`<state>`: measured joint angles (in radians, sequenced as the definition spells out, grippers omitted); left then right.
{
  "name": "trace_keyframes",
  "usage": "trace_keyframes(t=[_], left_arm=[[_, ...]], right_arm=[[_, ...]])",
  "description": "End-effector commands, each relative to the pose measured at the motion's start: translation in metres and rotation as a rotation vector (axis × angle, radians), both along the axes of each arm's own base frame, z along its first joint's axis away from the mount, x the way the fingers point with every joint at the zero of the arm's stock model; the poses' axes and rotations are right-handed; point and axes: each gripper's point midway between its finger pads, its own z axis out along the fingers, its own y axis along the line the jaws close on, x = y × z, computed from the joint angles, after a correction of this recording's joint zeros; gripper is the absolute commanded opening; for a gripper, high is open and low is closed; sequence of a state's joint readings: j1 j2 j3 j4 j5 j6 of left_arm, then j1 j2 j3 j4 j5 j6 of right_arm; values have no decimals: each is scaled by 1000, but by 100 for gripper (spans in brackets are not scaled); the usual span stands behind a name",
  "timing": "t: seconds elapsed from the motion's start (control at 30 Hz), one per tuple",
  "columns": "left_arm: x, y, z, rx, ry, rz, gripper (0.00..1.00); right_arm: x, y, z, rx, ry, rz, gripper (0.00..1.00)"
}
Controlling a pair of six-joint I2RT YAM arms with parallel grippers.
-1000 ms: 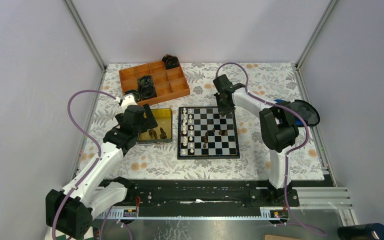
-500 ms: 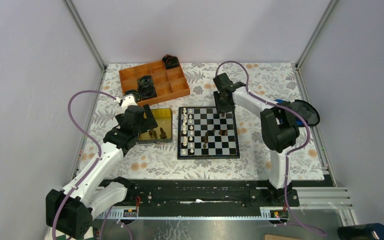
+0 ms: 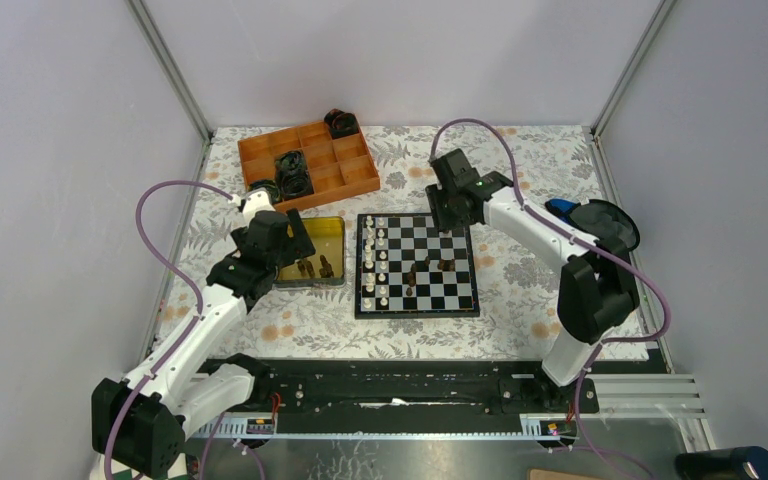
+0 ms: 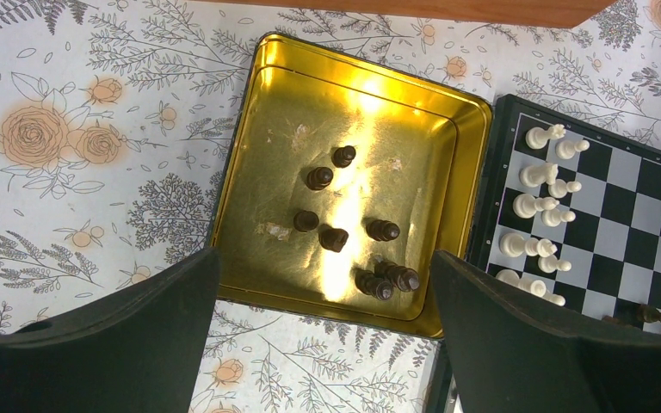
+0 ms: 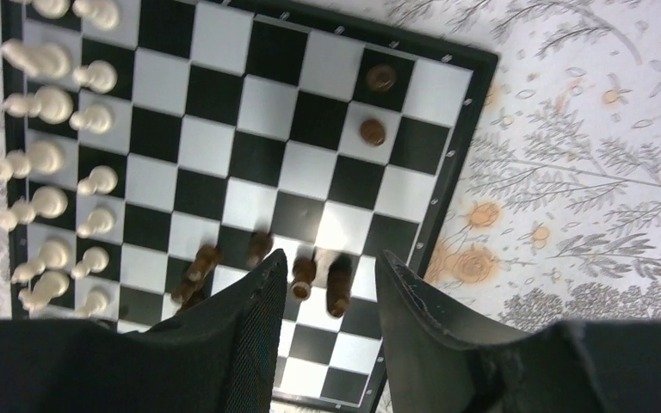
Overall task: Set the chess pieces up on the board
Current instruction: Place the chess piece on the chessboard, then pick up the chess piece from the chessboard.
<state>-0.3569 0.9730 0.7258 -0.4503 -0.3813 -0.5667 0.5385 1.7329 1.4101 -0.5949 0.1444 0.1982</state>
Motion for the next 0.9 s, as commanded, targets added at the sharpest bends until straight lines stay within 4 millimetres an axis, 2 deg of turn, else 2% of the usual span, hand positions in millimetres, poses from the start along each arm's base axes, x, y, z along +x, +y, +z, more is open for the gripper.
trace_keyframes(t=[0.0, 0.27, 0.57, 0.87], left_arm=[[3, 2, -2, -4, -8, 13, 99], [2, 2, -2, -2, -9, 13, 99], [3, 3, -2, 0, -11, 14, 99], [3, 2, -3, 1, -8, 12, 99]], right_arm=[[-27, 14, 5, 8, 23, 86, 49], [-46, 30, -17, 8, 78, 151, 49], [-55, 41, -41, 15, 113, 202, 48], [-55, 47, -58, 18, 139, 219, 48]])
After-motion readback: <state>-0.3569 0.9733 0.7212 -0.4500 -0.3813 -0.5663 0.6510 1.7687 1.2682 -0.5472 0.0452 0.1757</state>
